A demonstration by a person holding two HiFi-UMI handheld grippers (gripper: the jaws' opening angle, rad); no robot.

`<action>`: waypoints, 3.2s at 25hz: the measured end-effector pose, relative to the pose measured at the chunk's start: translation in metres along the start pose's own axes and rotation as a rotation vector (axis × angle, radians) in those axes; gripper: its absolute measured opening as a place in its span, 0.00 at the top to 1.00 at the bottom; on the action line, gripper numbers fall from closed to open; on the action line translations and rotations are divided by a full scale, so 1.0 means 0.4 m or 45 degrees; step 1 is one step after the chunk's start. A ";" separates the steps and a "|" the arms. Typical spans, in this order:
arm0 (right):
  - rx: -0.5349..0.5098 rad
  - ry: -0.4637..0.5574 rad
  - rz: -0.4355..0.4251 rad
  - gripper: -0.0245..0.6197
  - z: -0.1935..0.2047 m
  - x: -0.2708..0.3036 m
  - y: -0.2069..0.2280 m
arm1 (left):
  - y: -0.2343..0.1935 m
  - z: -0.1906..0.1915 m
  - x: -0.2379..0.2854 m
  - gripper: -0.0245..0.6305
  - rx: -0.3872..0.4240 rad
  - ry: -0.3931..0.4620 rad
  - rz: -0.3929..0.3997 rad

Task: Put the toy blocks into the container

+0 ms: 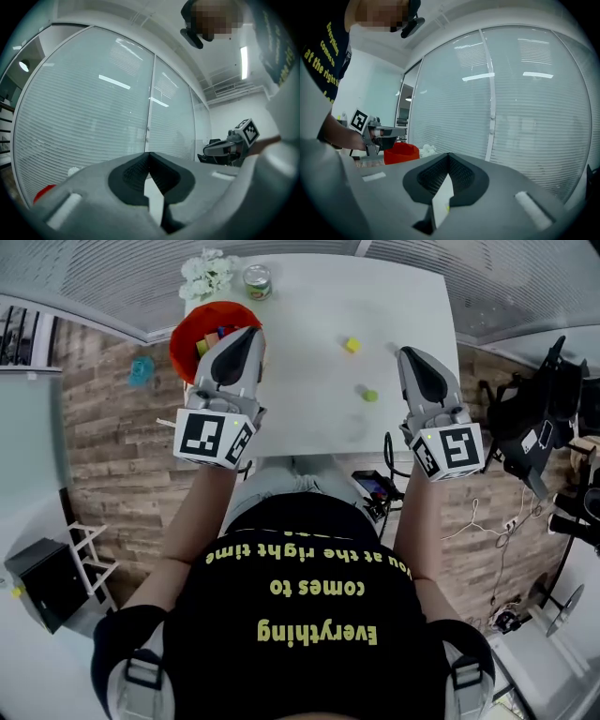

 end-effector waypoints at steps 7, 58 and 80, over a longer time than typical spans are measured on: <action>0.029 -0.119 0.015 0.95 0.087 -0.014 0.007 | 0.028 0.033 0.030 0.97 -0.008 -0.034 0.063; 0.156 -0.809 -0.073 0.68 0.595 0.088 -0.040 | 0.123 0.150 0.141 0.97 -0.023 -0.153 0.261; 0.190 -0.906 -0.134 0.73 0.659 0.094 -0.039 | 0.118 0.175 0.145 0.97 -0.015 -0.200 0.245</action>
Point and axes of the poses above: the fingertips, and each gripper's own axes: x forward along the fingers, y to its right, z out of its underside, the point moved 7 cm from there along -x, backward along the fingers, and after that the axes turned 3 degrees about -y, right-handed, at the moved point
